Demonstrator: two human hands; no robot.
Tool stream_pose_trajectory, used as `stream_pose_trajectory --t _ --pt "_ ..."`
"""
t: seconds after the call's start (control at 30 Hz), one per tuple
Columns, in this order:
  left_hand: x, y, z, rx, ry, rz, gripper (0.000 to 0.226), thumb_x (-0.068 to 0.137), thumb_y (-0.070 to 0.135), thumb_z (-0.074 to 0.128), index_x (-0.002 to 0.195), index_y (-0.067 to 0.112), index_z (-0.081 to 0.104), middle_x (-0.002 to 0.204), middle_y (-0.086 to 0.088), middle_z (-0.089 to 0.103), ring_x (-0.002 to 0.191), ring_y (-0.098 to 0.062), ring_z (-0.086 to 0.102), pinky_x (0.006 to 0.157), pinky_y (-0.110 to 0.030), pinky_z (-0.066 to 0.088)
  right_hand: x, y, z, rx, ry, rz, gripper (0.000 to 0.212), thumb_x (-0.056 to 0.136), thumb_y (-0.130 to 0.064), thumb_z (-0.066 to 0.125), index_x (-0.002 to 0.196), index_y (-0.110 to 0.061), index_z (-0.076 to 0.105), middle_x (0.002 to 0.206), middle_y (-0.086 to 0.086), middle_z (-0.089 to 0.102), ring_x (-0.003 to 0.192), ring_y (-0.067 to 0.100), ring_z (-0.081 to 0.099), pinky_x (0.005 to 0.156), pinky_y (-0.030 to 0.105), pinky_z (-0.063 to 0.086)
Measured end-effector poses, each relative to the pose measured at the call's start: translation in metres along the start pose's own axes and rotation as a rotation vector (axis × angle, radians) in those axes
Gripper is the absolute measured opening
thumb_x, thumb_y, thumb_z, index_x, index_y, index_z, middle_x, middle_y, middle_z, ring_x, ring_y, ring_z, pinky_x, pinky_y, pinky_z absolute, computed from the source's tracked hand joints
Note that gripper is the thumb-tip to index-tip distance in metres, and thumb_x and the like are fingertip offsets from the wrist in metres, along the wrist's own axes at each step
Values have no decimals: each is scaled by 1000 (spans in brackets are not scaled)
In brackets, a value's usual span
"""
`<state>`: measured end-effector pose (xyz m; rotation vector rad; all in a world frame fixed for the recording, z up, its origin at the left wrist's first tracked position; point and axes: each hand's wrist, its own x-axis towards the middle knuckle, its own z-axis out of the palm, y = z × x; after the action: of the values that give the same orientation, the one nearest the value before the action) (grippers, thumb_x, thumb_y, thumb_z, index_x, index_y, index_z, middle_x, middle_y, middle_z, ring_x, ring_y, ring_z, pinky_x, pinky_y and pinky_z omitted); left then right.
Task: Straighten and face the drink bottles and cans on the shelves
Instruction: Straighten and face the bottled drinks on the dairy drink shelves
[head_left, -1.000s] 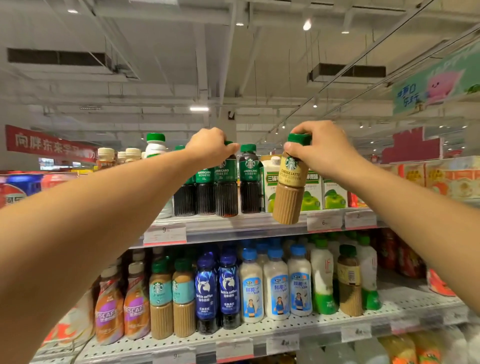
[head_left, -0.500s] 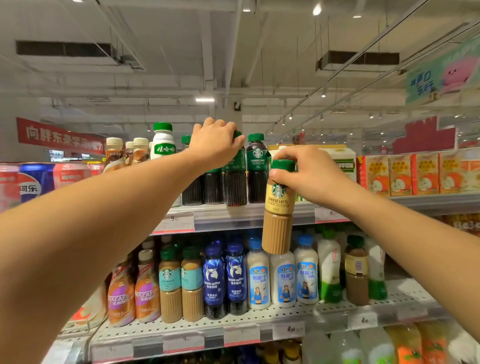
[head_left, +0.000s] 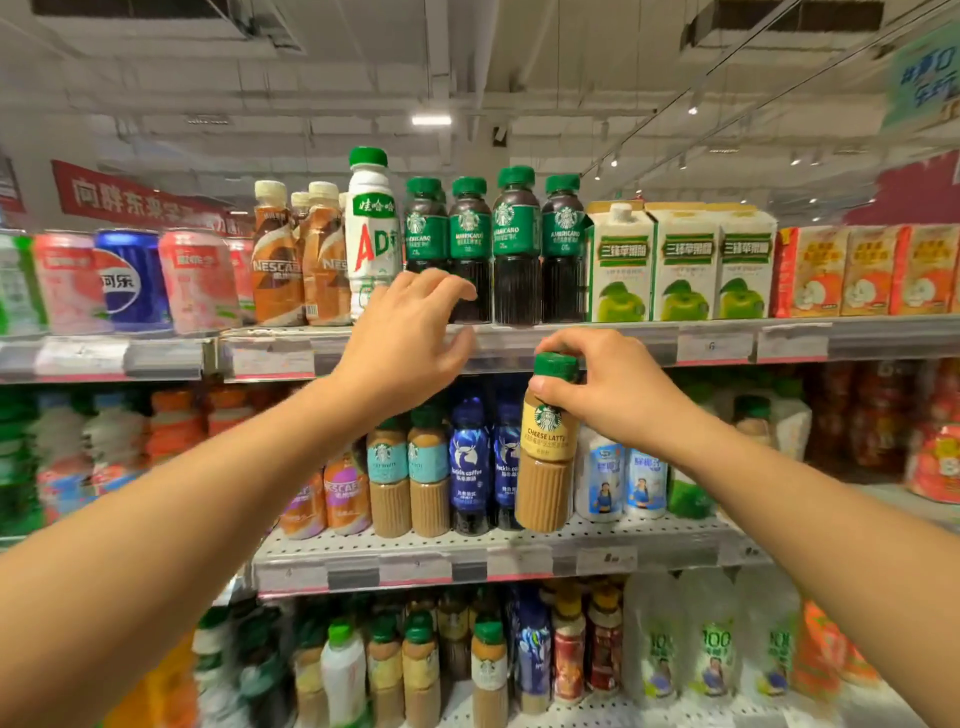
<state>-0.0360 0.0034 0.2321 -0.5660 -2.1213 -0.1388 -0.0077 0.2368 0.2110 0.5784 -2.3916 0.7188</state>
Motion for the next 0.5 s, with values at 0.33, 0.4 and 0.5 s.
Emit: stream_pose_trajectory --t 0.33,0.4,0.5 --pt "-128 12 33 -34 -143 -15 41 90 40 46 123 20 62 133 1 61 119 -25 54 94 -44 45 -34 6 72 37 -72 59 35 81 -46 77 112 -31 68 108 -6 72 87 25 66 86 43 55" --pt "-152 7 45 -45 -187 -43 39 91 39 46 121 20 62 131 1 61 116 -25 55 91 -43 47 -44 8 85 29 -98 75 38 82 -45 78 115 -29 67 115 -5 71 95 23 65 89 40 52" --pt "-187 0 62 -44 -273 -75 39 91 39 46 120 19 62 129 2 62 114 -25 56 90 -43 48 -58 12 105 4 -140 78 38 83 -43 77 116 -26 66 116 -3 69 104 20 61 91 37 47"
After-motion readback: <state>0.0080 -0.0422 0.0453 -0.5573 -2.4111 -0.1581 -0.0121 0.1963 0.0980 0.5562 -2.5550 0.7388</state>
